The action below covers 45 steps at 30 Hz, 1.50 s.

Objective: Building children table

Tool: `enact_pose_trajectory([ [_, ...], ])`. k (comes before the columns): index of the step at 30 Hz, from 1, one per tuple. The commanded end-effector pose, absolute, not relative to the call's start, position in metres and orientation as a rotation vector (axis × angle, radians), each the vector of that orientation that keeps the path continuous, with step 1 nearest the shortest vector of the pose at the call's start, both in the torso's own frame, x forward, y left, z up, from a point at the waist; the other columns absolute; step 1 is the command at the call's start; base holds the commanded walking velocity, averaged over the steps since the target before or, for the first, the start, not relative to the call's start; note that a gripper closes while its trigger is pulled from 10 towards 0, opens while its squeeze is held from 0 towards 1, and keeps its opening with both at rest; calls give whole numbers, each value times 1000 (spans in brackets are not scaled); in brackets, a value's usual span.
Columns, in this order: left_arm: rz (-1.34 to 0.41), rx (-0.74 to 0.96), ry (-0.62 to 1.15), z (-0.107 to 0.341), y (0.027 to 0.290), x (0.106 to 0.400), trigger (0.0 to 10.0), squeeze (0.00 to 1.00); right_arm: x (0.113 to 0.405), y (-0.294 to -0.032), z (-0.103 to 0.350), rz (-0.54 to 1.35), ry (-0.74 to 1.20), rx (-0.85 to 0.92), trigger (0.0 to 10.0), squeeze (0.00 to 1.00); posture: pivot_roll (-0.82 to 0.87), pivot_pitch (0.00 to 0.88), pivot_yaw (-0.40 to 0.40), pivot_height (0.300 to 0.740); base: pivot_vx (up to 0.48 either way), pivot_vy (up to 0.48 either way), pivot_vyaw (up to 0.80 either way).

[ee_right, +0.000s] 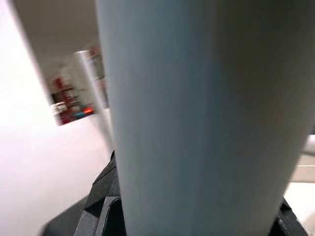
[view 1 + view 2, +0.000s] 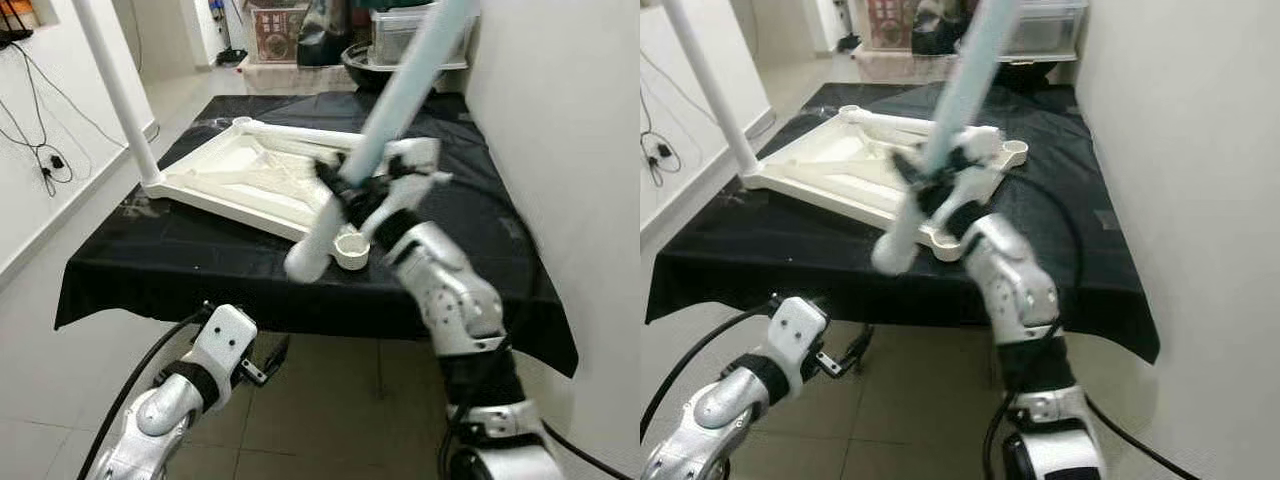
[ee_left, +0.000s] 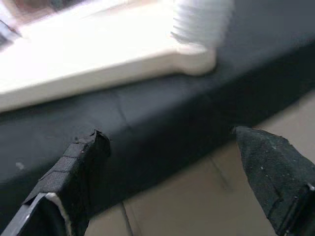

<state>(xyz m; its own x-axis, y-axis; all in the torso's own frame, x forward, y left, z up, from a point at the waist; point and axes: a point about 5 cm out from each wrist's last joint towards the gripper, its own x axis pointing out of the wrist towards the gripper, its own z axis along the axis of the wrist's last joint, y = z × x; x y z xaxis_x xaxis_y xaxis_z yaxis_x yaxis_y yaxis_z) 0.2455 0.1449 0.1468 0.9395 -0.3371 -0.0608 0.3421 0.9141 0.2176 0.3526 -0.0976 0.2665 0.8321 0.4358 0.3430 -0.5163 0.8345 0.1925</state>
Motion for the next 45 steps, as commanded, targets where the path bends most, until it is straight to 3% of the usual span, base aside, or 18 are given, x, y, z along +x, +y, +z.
enact_pose_trajectory([
  [1, -244, 160, -59, 162, 152, 246, 10000, 0, 354, -100, 272, 478, -324, 275, 10000, 0, -6, 61, 32, 740, 0, 0, 0],
  [11, -101, 104, -239, 201, 152, 248, 10000, 0, 352, -99, 272, 439, -374, 230, 10000, 0, -25, 56, 36, 740, 0, 0, 0],
  [33, 31, 99, -299, 217, 160, 248, 10000, 0, 347, -87, 260, 487, -368, 207, 10000, 0, -6, 26, 52, 740, 0, 0, 0],
  [45, 28, 98, -294, 216, 158, 248, 10000, 0, 348, -85, 257, 494, -364, 172, 10000, 0, -3, 23, 37, 740, 357, 0, 0],
])
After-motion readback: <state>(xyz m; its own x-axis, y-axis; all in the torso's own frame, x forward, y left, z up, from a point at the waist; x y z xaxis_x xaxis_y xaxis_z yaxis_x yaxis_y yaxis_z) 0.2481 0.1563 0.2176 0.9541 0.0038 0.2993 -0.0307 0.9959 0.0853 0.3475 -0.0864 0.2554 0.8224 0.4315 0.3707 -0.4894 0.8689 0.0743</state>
